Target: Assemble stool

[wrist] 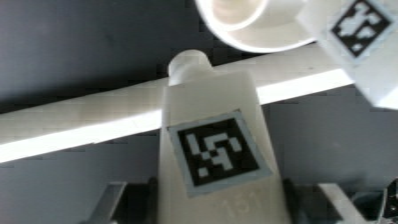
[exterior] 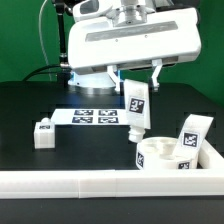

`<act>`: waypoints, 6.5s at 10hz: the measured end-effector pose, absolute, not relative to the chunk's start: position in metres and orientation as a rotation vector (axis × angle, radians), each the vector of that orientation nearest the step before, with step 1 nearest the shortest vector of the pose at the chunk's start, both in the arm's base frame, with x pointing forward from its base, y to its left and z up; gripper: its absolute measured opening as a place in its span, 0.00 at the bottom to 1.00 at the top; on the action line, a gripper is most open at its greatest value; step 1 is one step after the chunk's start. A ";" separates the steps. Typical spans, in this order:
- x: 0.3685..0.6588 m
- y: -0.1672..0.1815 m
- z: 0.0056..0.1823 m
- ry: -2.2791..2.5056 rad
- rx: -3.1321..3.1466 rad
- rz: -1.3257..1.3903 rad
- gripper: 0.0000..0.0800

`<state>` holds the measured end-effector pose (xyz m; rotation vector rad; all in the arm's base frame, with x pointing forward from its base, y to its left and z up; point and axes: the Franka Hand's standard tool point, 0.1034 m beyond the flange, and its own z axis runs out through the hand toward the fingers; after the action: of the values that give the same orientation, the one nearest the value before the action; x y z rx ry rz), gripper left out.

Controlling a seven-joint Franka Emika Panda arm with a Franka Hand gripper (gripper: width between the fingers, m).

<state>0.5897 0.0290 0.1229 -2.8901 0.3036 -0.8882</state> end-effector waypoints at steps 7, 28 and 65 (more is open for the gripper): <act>0.582 0.036 0.112 0.343 -2.871 -0.793 0.41; 0.579 0.047 0.087 0.327 -2.874 -0.743 0.41; 0.600 0.024 0.095 -0.920 -2.834 -0.204 0.81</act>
Offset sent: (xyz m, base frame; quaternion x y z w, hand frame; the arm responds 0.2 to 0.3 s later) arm 0.0000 0.0000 0.0000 0.0000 0.0000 0.0000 1.0000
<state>0.6002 0.0245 0.0952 -2.8338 -0.9198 -0.2039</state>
